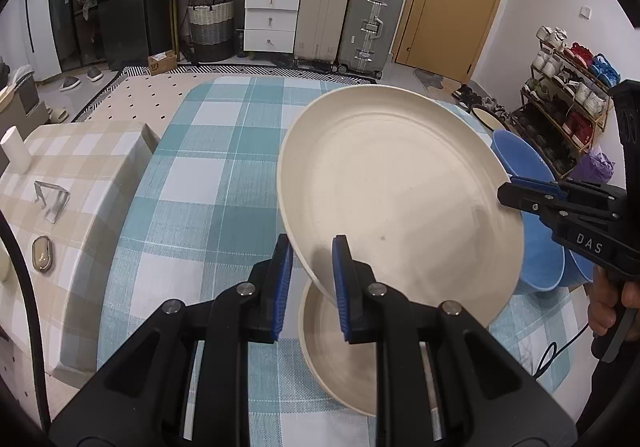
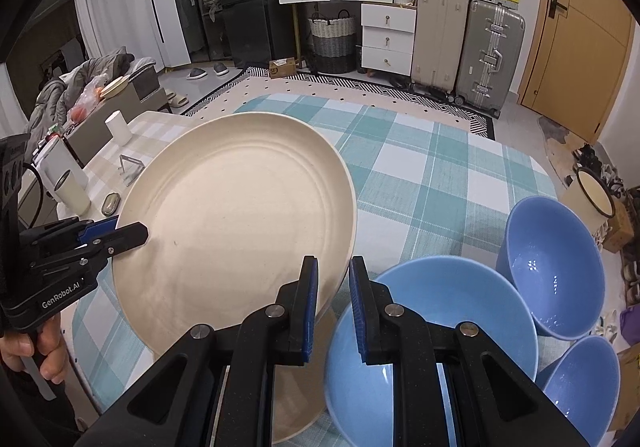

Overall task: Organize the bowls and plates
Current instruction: 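Lift the cream plate with both grippers and carry it toward the plate stack, then lower the held cream plate onto the stacked cream plates with both grippers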

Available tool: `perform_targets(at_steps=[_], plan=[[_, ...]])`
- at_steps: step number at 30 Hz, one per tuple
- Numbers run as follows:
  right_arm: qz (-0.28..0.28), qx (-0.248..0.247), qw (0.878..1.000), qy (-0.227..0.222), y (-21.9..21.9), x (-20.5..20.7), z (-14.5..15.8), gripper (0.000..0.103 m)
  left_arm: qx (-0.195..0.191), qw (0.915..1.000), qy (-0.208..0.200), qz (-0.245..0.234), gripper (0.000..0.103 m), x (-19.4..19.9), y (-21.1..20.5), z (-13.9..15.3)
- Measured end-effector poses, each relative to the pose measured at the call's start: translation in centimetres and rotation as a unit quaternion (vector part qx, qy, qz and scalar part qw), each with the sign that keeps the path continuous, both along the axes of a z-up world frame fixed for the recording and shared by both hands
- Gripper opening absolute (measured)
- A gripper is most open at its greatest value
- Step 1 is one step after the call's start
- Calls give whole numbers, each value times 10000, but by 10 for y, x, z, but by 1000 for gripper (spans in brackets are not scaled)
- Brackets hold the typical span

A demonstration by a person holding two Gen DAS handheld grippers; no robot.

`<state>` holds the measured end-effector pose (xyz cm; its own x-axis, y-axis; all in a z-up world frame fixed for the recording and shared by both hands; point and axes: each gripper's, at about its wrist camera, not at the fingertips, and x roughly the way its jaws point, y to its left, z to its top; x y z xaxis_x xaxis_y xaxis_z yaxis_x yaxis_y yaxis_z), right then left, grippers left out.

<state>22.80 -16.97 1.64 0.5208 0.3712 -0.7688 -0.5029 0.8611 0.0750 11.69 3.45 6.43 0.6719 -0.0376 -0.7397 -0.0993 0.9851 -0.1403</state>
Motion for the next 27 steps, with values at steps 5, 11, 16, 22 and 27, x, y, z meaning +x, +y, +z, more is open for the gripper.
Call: perform_targets(at_steps=[5, 11, 16, 22, 27], plan=[[6, 50, 10000, 6, -2, -15, -5, 17, 25, 10000, -5, -11, 16, -11, -1, -3], [27, 105, 9999, 5, -4, -30, -11, 17, 25, 10000, -9, -11, 16, -14, -1, -4], [32, 149, 9999, -37, -4, -42, -10, 17, 35, 10000, 15, -25, 16, -27, -1, -8], [53, 193, 9997, -106, -4, -54, -9, 17, 58, 10000, 33, -45, 16, -35, -2, -10], [46, 265, 9996, -56, -6, -60, -14, 17, 63, 9999, 95, -91, 16, -45, -2, -20]])
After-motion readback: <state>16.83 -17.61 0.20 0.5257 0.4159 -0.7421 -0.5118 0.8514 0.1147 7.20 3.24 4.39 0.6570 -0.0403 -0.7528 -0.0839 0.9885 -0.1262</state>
